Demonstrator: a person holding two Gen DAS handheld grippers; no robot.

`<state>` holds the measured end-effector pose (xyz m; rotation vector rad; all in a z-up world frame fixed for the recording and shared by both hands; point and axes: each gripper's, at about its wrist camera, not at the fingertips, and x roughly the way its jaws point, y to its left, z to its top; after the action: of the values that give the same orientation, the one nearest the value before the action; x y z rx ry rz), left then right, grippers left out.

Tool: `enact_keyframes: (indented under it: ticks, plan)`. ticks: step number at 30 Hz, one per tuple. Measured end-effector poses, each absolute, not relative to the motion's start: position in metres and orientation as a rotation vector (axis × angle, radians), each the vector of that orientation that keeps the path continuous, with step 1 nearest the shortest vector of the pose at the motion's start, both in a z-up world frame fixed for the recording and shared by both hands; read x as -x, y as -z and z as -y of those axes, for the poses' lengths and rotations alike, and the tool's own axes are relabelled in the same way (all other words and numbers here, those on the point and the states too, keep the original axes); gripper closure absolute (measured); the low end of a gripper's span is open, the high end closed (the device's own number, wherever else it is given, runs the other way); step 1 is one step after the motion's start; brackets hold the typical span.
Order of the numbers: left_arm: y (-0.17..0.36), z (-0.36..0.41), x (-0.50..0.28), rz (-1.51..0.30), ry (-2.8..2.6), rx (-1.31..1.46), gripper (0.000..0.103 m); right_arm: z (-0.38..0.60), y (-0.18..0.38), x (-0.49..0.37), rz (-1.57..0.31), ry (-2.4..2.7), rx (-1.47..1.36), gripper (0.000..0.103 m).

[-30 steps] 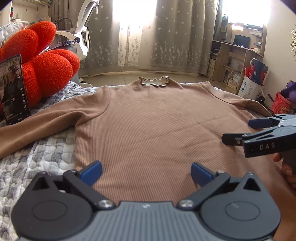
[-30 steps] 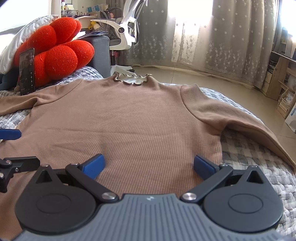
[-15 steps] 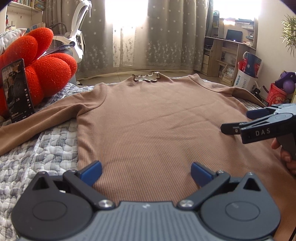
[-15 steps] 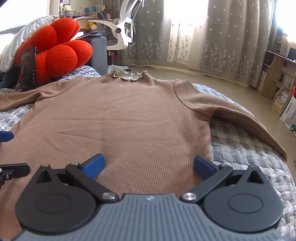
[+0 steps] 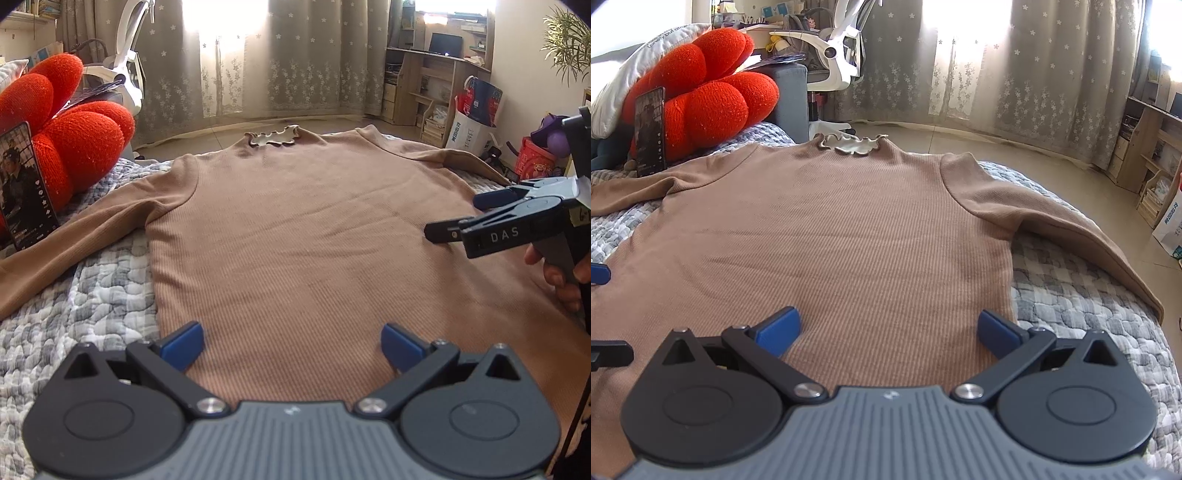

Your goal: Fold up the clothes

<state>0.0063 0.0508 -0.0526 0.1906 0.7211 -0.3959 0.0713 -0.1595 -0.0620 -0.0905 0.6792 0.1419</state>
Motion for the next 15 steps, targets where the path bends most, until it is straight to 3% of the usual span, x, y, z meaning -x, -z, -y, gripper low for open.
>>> enact_keyframes:
  ticks: [15]
  plan:
    - [0.039,-0.039,-0.035,-0.788,0.21,-0.082,0.0,0.184,0.047,-0.089,-0.739,-0.088,-0.032,0.0]
